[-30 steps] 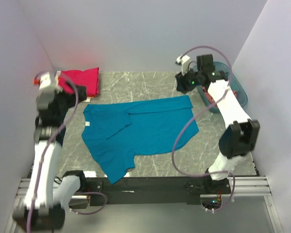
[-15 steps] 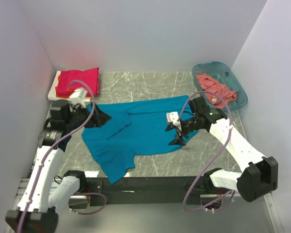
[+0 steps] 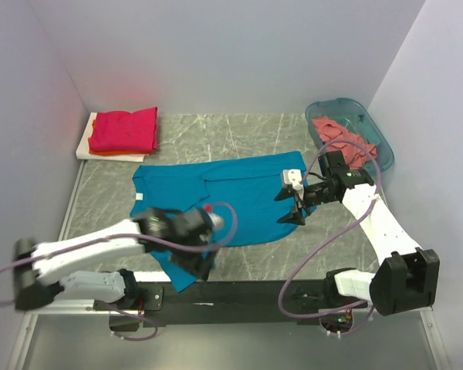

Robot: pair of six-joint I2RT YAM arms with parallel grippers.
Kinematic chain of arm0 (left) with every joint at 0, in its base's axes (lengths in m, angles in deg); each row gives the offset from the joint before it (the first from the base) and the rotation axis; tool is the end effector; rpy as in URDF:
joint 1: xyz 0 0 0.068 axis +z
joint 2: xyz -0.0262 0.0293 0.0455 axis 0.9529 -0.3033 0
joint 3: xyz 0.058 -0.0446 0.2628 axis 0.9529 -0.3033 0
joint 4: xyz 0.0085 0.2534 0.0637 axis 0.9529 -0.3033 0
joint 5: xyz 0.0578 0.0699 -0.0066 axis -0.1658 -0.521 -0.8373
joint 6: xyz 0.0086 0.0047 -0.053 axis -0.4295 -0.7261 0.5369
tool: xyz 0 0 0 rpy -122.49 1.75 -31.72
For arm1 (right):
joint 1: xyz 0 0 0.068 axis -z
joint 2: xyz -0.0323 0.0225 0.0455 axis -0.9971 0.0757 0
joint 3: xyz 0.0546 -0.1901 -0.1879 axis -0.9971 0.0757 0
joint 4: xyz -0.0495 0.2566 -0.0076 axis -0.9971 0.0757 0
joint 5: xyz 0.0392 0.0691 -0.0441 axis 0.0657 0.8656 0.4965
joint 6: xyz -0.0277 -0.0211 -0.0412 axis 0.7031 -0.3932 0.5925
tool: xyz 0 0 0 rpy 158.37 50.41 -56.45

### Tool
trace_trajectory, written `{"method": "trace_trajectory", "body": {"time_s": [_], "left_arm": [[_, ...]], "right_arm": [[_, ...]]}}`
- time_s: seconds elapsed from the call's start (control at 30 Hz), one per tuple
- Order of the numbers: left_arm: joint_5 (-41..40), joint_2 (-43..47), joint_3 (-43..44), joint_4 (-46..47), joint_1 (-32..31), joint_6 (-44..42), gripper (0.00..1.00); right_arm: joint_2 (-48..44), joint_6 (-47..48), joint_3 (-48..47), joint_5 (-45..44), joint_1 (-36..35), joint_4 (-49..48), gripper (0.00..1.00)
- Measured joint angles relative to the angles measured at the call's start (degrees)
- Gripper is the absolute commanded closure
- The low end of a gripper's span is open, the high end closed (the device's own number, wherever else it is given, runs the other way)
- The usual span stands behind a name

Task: Fold and stack the t-shirts
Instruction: Fold the tshirt

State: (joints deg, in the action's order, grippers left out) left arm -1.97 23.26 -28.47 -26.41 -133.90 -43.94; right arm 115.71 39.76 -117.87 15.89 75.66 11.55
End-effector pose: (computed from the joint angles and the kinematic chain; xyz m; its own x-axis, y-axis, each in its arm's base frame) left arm 0.0849 -0.1686 0.2876 -0.8854 0.3878 -0.2563 0.4604 0.8076 -0.3684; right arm 0.2060 0.0685 0.2794 0.1281 -0.4244 -0.8964 -0.9918 -0.0530 -0.1167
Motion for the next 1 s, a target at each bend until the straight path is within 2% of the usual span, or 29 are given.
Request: {"method": "trace_trajectory", "body": {"time_s": [0.07, 0.1, 0.17, 0.2, 0.27, 0.53, 0.67, 1.0], "left_arm": [[-4.0, -7.3, 1.7, -4.3, -9.0, 3.8, 0.33], [-6.2, -10.8, 2.6, -6.4, -13.0, 5.3, 0.39], [-8.9, -15.8, 3.5, -9.0, -18.2, 7.3, 0.42], [-10.1, -17.5, 3.7, -9.9, -20.1, 7.9, 0.47], [-12.2, -19.4, 3.7, -11.4, -22.7, 8.6, 0.5], [-15.2, -22.4, -0.5, -9.4, -24.6, 11.0, 0.5], [-16.6, -25.8, -2.8, -7.2, -24.6, 12.3, 0.5], [-20.7, -33.7, -3.2, -3.8, -22.1, 13.3, 0.6]], "right_arm": [[0.0, 0.8, 0.0, 0.7, 1.1, 0.8, 0.26], [0.0, 1.4, 0.0, 1.2, 1.7, 1.4, 0.26], [0.3, 2.6, -0.1, 2.2, 3.2, 2.8, 0.26], [0.7, 3.3, -0.3, 2.7, 4.0, 3.6, 0.26], [1.6, 4.7, -0.9, 3.4, 5.1, 5.4, 0.26], [6.4, 15.0, -4.7, 5.9, 10.8, 16.0, 0.26], [7.4, 18.7, -6.6, 6.3, 14.1, 18.0, 0.26], [7.4, 21.6, -6.6, 6.9, 15.2, 19.8, 0.26]]}}
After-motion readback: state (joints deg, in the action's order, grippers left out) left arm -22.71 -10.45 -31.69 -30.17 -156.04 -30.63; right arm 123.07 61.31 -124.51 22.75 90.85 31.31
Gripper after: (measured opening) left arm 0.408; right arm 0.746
